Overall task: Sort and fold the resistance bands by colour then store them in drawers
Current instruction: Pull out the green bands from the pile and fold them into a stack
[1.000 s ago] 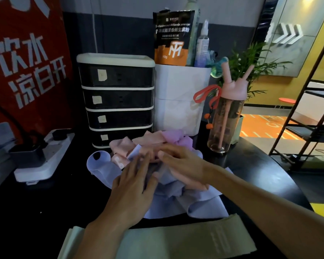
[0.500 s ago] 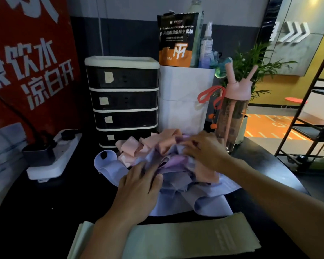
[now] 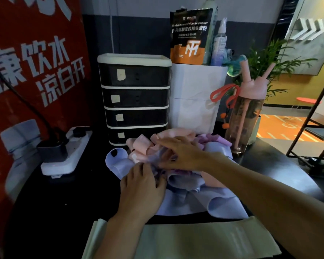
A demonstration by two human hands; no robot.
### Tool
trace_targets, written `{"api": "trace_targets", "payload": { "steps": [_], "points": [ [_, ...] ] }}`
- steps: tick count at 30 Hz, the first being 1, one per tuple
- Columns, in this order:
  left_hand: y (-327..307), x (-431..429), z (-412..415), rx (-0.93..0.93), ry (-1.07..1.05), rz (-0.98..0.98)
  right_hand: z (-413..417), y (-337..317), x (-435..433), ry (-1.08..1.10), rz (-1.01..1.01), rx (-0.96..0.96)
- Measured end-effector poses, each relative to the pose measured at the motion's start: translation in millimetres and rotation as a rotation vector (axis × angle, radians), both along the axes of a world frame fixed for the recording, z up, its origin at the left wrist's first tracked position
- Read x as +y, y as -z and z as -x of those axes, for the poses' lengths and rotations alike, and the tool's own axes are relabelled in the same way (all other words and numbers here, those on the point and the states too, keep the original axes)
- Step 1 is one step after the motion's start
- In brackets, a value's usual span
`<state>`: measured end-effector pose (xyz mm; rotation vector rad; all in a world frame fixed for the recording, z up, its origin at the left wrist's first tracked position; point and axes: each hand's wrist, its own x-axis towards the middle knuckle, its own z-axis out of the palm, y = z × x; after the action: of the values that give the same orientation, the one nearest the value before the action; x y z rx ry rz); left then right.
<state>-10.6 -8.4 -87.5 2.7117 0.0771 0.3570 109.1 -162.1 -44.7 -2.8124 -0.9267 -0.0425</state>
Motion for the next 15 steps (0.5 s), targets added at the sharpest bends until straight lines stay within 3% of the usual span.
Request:
{"api": "trace_targets", "payload": {
  "steps": [6,9,13,15],
  "points": [
    [4,1,-1,0.042,0.022,-0.021,-11,5,-11,-0.133,-0.099,-0.119],
    [5,0,-1,0.056,0.019,-0.033,-17,1,-31,0.026,-0.233,-0.058],
    [2,-3,3,0.026,0.014,-0.081,-21,-7,-68,0.353,-0.555,-0.204],
    [2,-3,3,0.019,0.016,-0.085,-25,-11,-77,0.425,-0.597,-0.268]
  ]
}}
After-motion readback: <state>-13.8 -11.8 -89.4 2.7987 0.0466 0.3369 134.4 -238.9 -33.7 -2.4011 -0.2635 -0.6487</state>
